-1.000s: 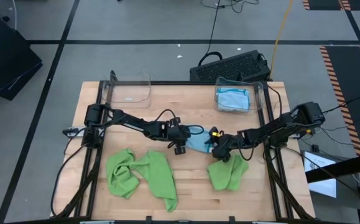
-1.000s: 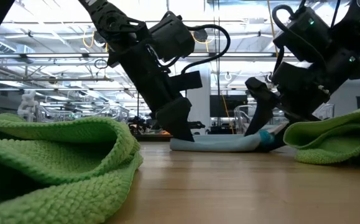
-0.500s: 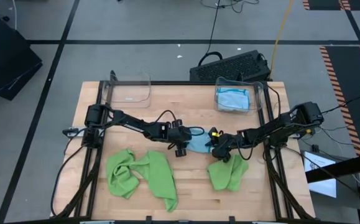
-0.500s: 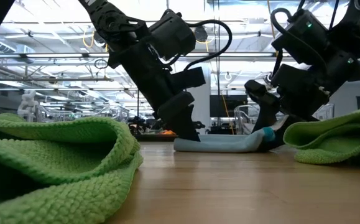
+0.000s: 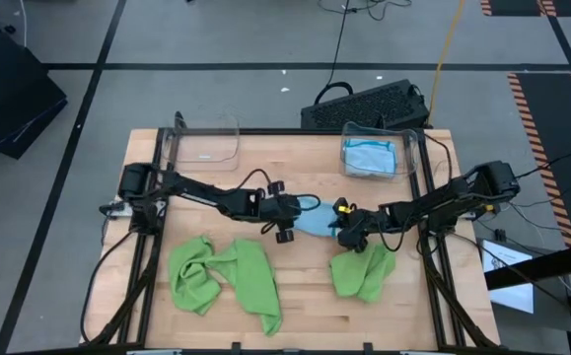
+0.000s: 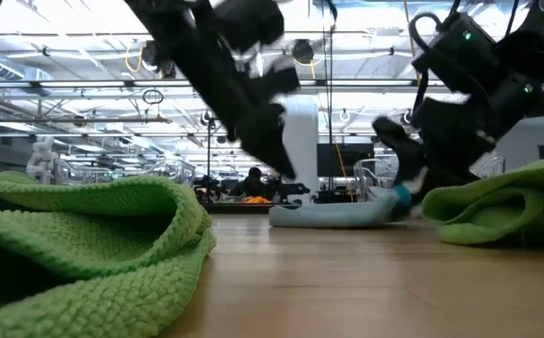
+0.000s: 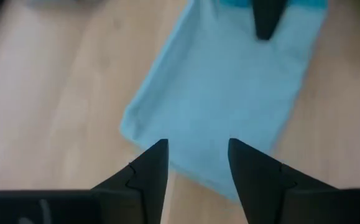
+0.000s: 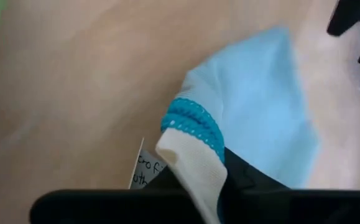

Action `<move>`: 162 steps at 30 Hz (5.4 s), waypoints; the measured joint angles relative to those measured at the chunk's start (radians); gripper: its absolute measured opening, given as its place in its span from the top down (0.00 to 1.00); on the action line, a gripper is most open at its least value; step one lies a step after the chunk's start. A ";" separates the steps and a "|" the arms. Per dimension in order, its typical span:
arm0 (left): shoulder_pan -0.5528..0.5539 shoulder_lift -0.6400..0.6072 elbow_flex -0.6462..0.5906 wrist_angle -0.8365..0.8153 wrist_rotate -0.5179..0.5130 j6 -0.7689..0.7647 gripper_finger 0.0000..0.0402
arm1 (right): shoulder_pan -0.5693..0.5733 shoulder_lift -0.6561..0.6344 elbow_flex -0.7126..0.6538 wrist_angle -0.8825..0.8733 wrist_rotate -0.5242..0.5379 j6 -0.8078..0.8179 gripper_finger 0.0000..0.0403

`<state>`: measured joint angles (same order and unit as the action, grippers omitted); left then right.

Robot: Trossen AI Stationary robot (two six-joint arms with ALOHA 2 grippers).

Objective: Fold microfiber towels
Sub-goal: Put the folded blue microfiber cloth into the right transparent bin

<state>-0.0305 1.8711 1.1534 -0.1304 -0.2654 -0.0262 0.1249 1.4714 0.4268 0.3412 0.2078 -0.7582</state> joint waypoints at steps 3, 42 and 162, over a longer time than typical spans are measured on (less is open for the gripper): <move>-0.020 -0.059 0.000 0.022 -0.002 0.037 0.58 | -0.014 -0.077 0.001 -0.023 0.003 -0.014 0.97; -0.002 0.199 -0.001 0.490 -0.016 0.050 0.46 | -0.100 -0.565 0.004 -0.266 0.004 0.037 0.97; 0.008 0.065 0.001 0.269 -0.119 -0.006 0.54 | -0.614 -0.427 0.447 -0.870 0.452 -0.064 0.98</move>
<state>-0.0223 1.9366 1.1542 0.1387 -0.3843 -0.0322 -0.4888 1.0443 0.8742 -0.5291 0.6601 -0.8220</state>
